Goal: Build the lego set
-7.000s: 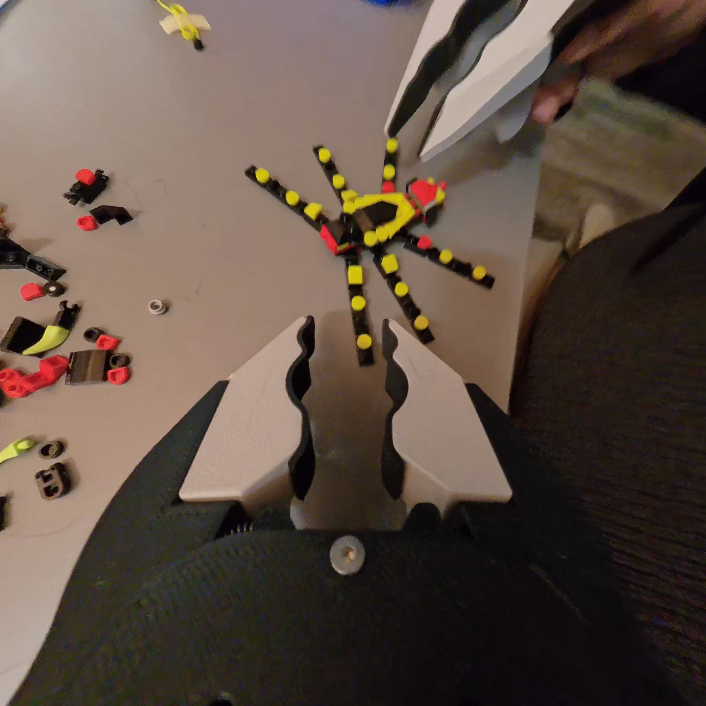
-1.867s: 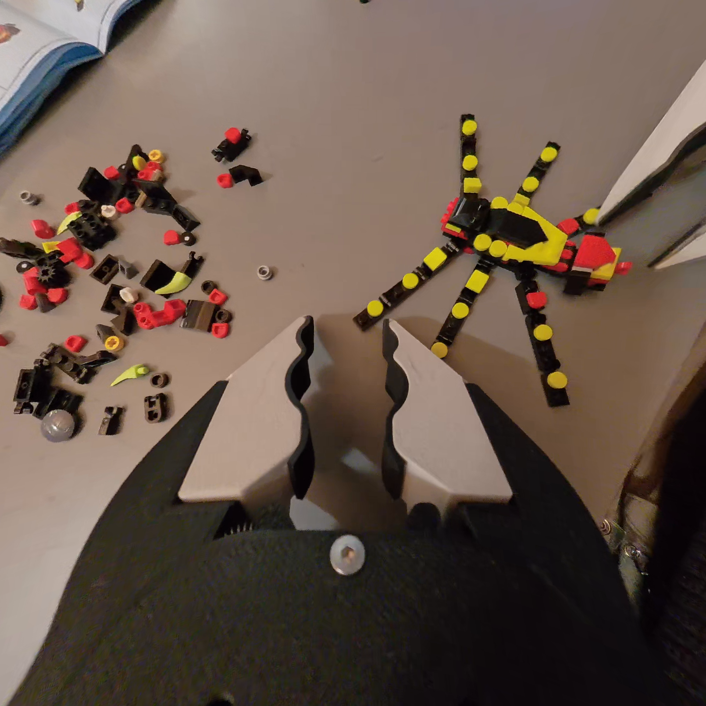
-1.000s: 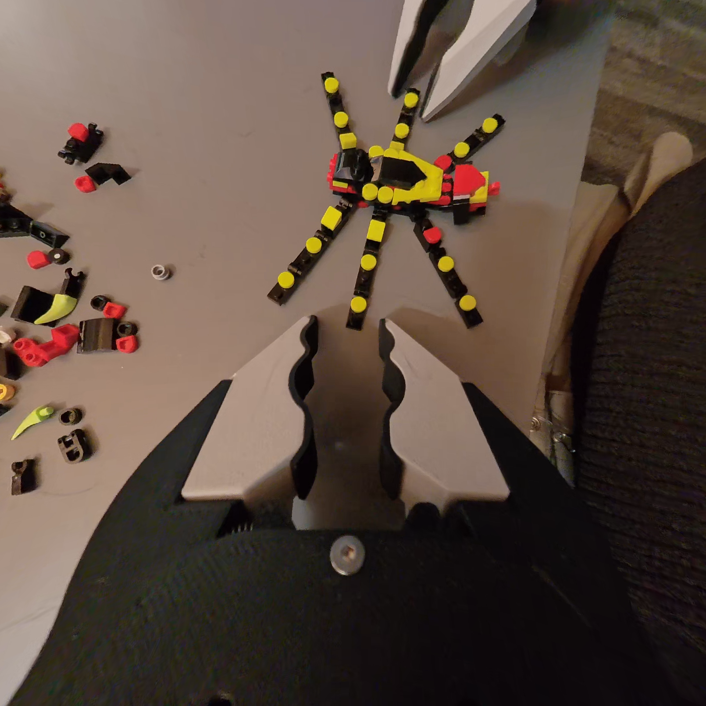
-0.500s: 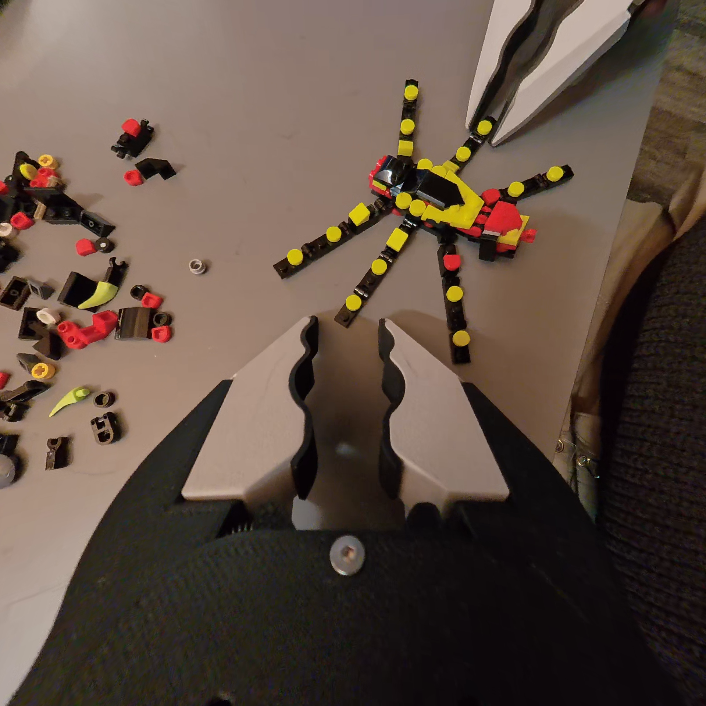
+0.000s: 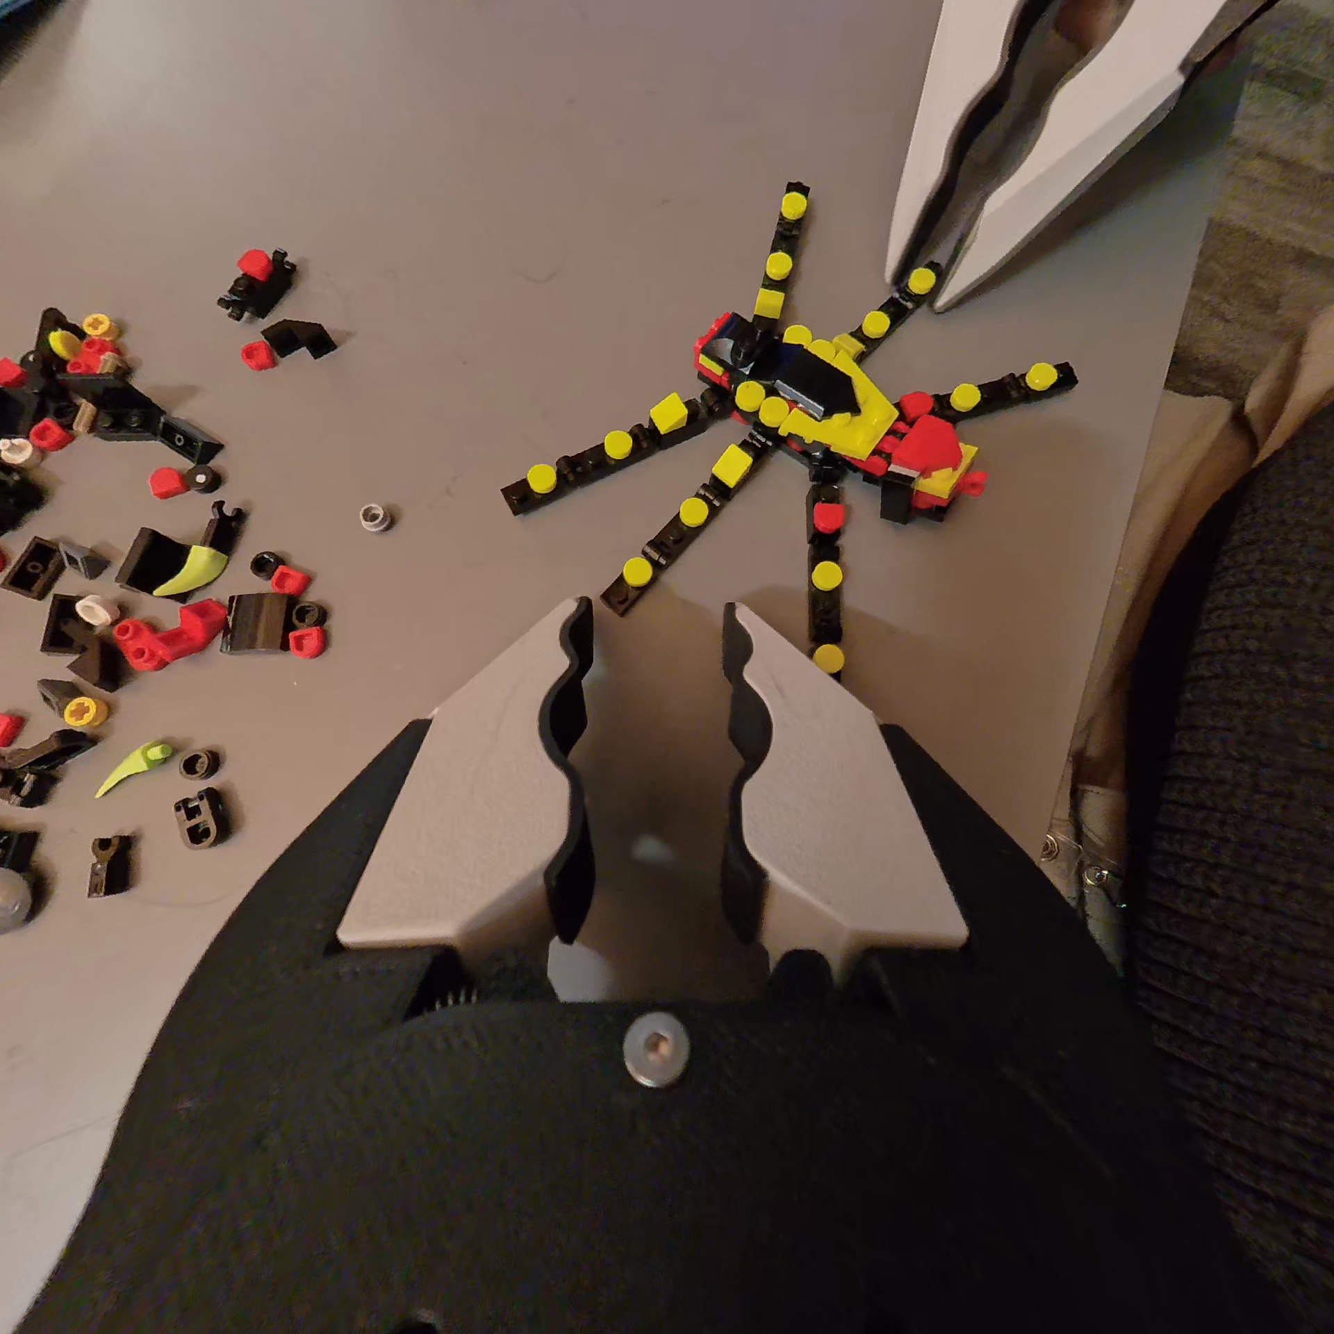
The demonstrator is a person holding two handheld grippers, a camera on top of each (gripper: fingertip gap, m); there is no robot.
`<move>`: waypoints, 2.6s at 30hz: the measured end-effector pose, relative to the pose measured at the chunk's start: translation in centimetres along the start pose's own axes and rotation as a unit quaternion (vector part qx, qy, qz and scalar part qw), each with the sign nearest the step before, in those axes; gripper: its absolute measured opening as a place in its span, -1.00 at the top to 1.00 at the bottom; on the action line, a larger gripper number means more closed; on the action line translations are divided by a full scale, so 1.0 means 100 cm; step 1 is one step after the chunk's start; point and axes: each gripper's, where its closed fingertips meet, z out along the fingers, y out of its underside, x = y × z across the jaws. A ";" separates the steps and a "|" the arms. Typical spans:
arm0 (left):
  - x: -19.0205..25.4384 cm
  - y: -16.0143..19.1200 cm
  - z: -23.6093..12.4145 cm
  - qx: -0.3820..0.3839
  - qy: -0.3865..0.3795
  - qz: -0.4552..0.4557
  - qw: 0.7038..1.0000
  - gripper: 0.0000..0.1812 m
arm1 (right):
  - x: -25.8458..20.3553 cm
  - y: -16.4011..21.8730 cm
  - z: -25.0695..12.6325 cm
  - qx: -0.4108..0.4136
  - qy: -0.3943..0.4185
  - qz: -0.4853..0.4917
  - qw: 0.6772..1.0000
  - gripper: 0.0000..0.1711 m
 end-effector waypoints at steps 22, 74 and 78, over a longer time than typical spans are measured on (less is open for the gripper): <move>0.040 -0.032 0.010 0.055 0.078 0.037 0.995 0.31 | 0.010 -0.032 0.009 0.043 0.055 -0.064 0.995 0.52; 0.038 -0.053 0.040 0.027 0.033 -0.031 0.999 0.64 | 0.012 -0.044 0.007 0.035 0.060 -0.076 0.995 0.53; 0.037 -0.053 0.040 0.029 0.031 -0.031 0.999 0.64 | 0.002 -0.038 0.009 0.023 0.063 -0.060 0.996 0.60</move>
